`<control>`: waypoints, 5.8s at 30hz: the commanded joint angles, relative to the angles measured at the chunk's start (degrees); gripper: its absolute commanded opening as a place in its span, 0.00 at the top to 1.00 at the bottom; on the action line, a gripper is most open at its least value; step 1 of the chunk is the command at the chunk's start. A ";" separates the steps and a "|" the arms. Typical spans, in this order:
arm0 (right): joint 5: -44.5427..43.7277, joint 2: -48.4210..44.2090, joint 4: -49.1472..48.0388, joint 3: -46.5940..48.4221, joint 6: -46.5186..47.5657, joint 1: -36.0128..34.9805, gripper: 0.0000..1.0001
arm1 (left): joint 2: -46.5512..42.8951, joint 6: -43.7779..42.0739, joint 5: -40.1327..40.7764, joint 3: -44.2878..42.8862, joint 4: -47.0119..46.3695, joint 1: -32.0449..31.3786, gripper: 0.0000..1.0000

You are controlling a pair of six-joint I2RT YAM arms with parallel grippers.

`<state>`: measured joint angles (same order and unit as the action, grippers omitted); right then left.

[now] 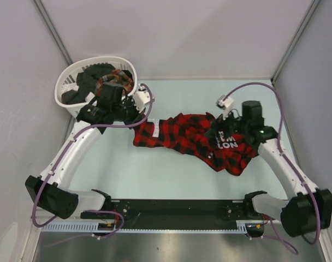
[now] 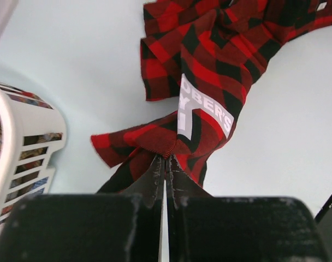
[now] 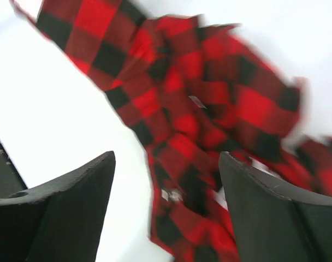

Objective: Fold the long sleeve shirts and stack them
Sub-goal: Flatten the shirt out

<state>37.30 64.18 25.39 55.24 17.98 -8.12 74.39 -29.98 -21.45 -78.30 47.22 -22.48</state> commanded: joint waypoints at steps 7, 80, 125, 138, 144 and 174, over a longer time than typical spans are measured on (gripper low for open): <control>-12.60 16.84 -22.04 4.07 -7.43 -19.29 0.12 | -3.64 -3.77 0.10 -3.70 0.06 -0.20 0.96; 11.40 -7.67 12.58 6.37 3.64 30.97 1.00 | 57.27 0.97 -14.75 -31.40 -3.11 -2.48 0.49; 14.99 -6.53 31.65 1.89 34.22 40.46 1.00 | 46.02 -17.22 -13.45 -15.74 6.65 -10.83 0.41; 17.02 -5.03 31.30 2.32 33.44 40.64 1.00 | 33.11 -18.37 -19.06 -7.31 13.77 -7.58 0.87; 18.33 -4.68 30.25 2.85 32.21 40.73 1.00 | 29.68 -13.98 -19.86 -2.92 11.32 -7.67 0.87; 17.90 2.95 -20.71 21.02 -25.95 40.90 1.00 | 9.03 9.58 -1.76 -10.02 -12.50 4.29 1.00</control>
<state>57.95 65.58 21.41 67.55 5.78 32.36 87.20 -22.37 -28.82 -83.42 37.28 -18.20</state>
